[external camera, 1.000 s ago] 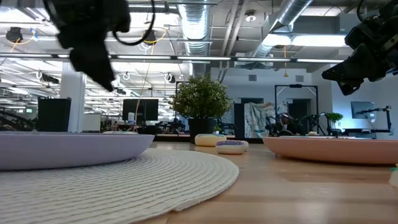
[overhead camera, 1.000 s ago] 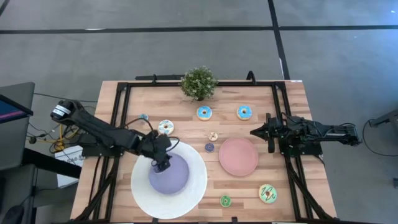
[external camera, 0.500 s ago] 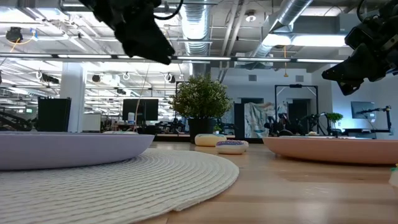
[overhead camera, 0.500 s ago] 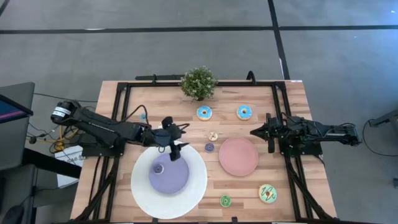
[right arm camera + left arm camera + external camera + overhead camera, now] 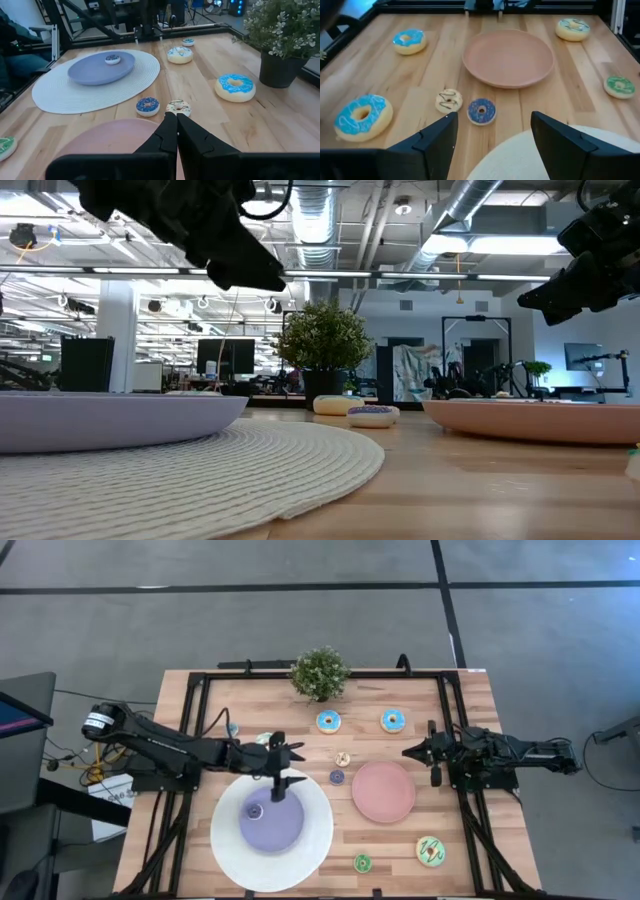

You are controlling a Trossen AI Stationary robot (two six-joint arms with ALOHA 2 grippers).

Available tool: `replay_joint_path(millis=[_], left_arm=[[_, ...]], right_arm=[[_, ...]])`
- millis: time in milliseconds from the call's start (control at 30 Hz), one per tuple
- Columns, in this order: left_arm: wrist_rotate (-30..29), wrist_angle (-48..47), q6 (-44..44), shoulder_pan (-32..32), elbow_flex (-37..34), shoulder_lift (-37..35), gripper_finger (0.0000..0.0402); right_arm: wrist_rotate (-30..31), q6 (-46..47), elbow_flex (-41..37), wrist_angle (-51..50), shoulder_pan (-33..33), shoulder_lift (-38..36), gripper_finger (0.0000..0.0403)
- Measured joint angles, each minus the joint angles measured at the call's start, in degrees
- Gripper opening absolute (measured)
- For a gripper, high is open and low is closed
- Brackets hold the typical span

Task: Pick & Place donuts
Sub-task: Put the right big blue donut on the pink plate

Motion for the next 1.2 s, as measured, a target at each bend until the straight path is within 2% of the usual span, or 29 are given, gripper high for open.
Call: replay_joint_path(millis=[367,833,1100,1200], left_arm=[[5.9,-2.5,1.1,-0.4,-0.2,-0.1,0.0245],[6.0,-6.0,3.8,-0.7,-0.2,-1.4,0.0245],[5.9,-11.8,4.2,-1.5,-0.2,-7.5,0.0245],[5.6,-11.3,5.5,-1.6,-2.1,-10.2,0.0245]], right_arm=[[0.0,0.0,0.0,0.5,0.0,0.0,0.0000],[0.0,1.4,0.0,1.0,0.0,0.0,0.0000],[0.1,2.3,0.0,12.7,-0.4,0.1,0.0000],[0.1,1.6,0.0,16.9,-0.4,0.1,0.0000]])
